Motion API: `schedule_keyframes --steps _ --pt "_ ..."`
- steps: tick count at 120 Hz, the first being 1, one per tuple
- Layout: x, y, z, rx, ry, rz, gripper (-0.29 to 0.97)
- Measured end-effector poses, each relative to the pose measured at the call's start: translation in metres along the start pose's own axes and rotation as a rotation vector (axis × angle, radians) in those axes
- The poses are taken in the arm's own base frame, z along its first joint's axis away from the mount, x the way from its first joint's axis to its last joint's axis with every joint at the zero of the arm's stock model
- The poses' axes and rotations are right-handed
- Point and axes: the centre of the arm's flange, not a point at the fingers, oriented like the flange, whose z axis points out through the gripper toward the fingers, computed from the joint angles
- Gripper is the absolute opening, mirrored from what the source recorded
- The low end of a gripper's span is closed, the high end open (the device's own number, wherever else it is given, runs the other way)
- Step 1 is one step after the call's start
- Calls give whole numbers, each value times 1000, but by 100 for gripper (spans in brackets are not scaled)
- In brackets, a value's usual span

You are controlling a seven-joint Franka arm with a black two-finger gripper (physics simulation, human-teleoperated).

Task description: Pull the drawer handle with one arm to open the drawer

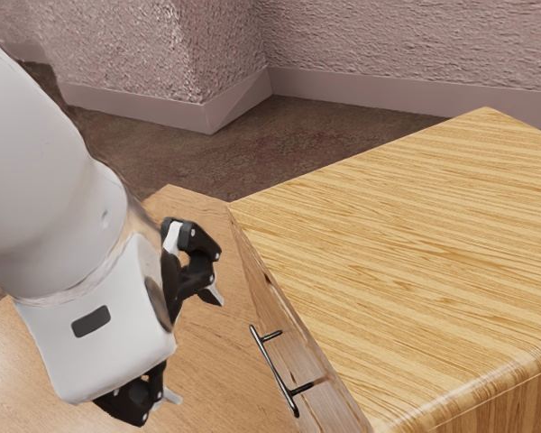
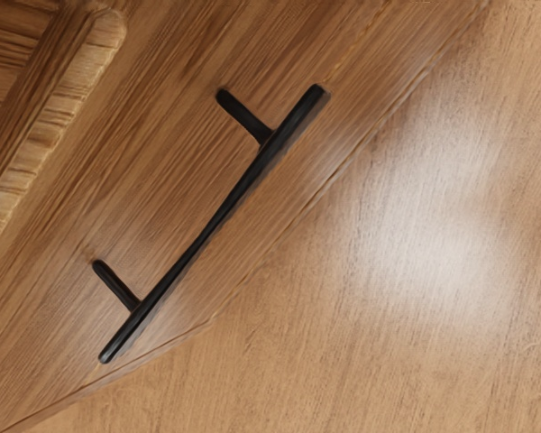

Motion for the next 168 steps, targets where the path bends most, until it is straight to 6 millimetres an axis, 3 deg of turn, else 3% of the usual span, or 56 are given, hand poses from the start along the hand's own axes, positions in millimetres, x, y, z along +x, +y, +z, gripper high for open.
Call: schedule_keyframes --steps 42,81,118,133,151,168 --pt "5 42 1 144 113 218 67" --pt "32 74 27 173 115 410 67" --pt "38 62 35 214 121 510 67" --pt "21 44 40 213 122 509 67" --pt "4 44 55 192 119 531 67" --pt "2 46 64 191 111 562 67"
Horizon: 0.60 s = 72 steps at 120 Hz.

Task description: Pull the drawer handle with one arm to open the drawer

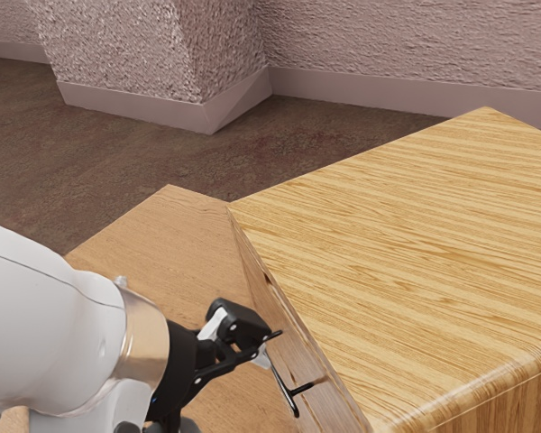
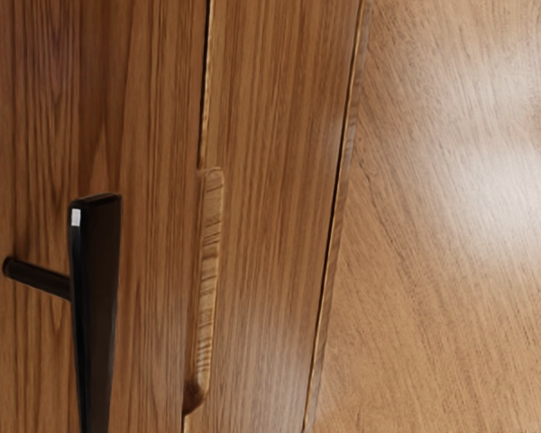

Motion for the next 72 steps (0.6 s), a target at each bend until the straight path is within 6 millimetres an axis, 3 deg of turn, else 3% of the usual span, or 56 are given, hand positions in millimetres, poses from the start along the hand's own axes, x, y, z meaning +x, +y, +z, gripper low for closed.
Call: schedule_keyframes --steps 26,72 --pt "-1 -2 1 17 -7 32 67" --pt "0 0 22 13 -1 66 67"
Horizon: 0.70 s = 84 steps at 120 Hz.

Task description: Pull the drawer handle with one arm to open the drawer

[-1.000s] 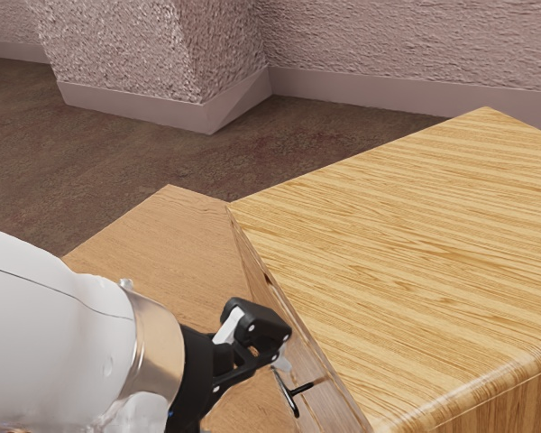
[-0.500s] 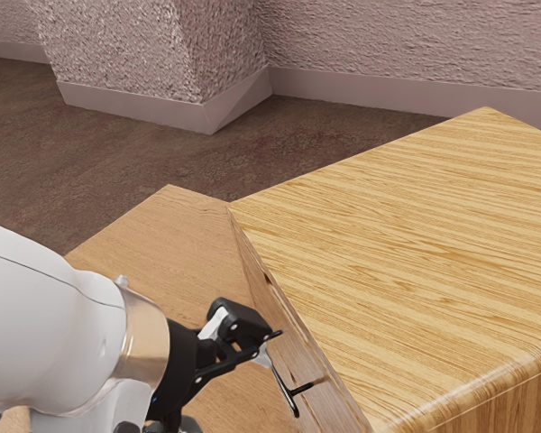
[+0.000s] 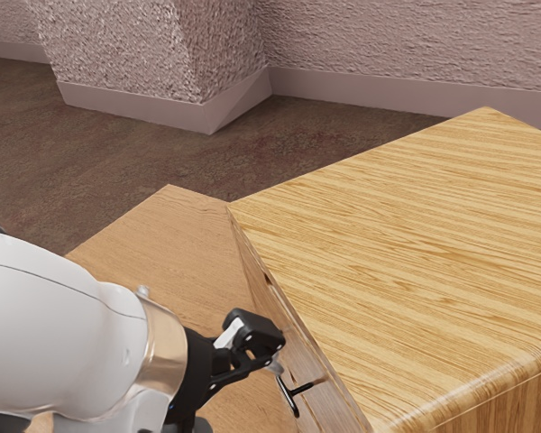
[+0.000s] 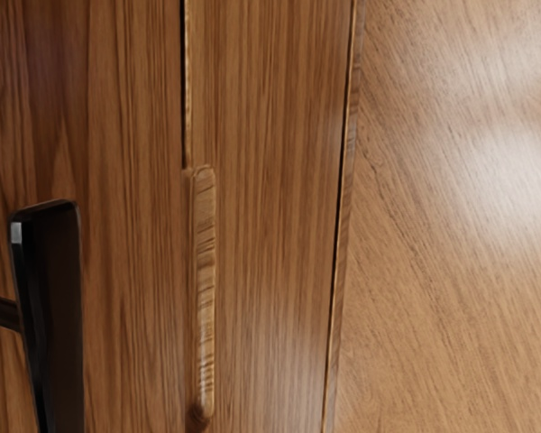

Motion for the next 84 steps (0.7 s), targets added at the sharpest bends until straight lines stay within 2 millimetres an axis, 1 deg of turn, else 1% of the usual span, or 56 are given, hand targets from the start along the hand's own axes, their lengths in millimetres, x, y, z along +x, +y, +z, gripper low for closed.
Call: schedule_keyframes --steps 14,27,50,62,84 --pt "-2 0 3 0 3 2 67" --pt "-8 0 6 -4 7 -6 68" --pt "-9 1 11 -11 5 -3 69" --pt "-17 1 15 -19 9 -16 68" --pt "-20 7 11 -14 10 -18 66"
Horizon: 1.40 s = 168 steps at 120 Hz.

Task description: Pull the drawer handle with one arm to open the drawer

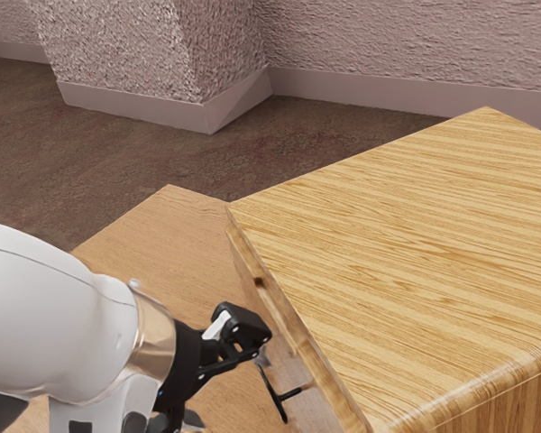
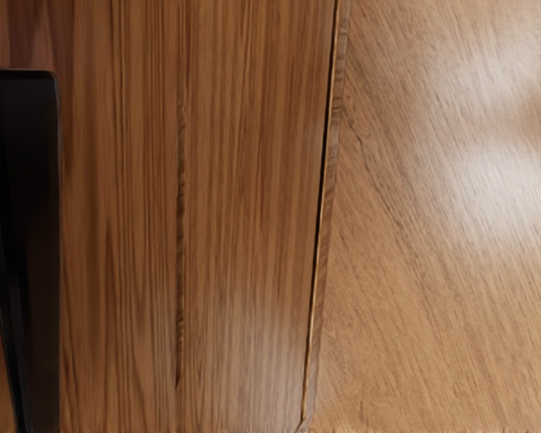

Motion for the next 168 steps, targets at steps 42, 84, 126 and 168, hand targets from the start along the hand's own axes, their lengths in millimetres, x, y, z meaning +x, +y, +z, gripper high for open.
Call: schedule_keyframes --steps 42,84,126,168 --pt "-3 20 -5 11 -16 -1 66" --pt "3 48 -14 38 -46 9 68" --pt "2 77 -29 52 -91 -11 68" --pt "8 101 -40 33 -125 -40 63"
